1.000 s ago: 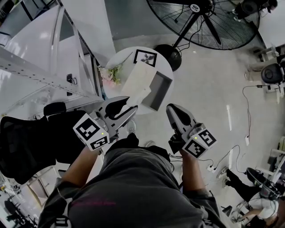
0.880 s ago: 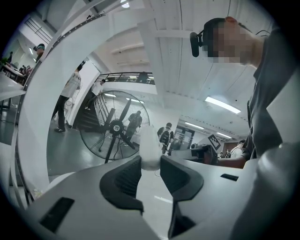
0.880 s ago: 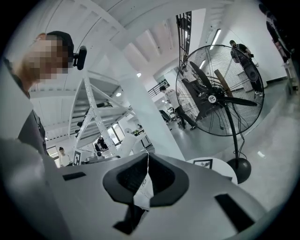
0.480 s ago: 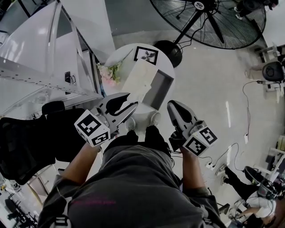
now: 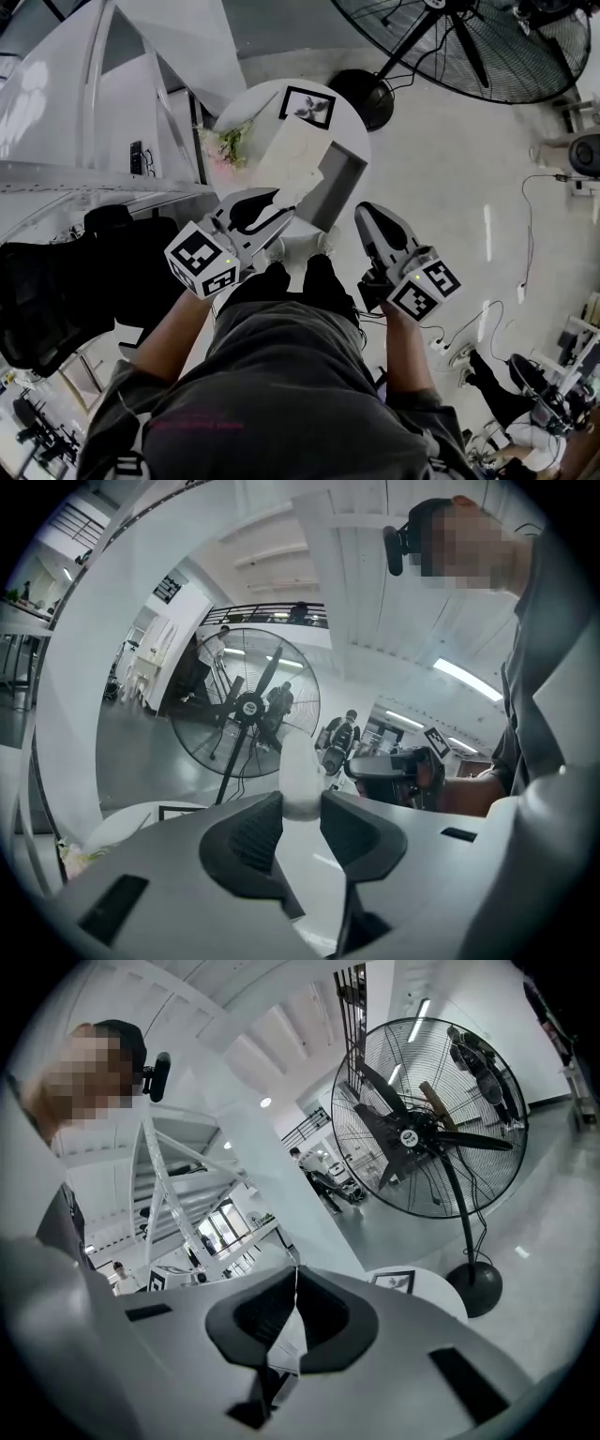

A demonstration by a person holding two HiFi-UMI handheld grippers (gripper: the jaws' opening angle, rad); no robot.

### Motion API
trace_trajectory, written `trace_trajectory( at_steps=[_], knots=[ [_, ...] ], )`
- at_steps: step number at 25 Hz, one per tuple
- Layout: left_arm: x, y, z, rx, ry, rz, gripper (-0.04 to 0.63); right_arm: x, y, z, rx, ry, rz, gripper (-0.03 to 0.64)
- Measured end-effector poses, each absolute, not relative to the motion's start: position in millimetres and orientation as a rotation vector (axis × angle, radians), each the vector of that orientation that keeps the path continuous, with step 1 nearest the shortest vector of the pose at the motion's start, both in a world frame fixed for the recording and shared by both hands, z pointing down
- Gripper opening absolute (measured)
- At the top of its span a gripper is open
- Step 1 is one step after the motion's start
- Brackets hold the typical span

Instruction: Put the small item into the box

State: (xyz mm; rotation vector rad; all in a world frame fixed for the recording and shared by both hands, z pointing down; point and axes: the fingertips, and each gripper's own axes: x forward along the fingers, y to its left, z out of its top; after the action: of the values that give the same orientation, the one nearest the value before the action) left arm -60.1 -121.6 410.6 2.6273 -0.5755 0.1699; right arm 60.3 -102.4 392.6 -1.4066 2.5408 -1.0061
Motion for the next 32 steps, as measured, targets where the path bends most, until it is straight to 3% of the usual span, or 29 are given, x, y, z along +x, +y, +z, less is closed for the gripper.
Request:
trace_trajectory(
  at_steps=[17, 32],
  knots=[
    [30.5, -164.2, 519.6, 2.469, -0.73, 0.385, 0.133, 157.4, -162.8, 460.1, -1.28, 2.597, -1.213, 0.023],
    [70.2, -160.0, 637.5, 2.307, -0.787, 0.641, 0.133, 193.7, -173.7, 524.7, -1.239, 2.591, -1.414, 0.023]
  ],
)
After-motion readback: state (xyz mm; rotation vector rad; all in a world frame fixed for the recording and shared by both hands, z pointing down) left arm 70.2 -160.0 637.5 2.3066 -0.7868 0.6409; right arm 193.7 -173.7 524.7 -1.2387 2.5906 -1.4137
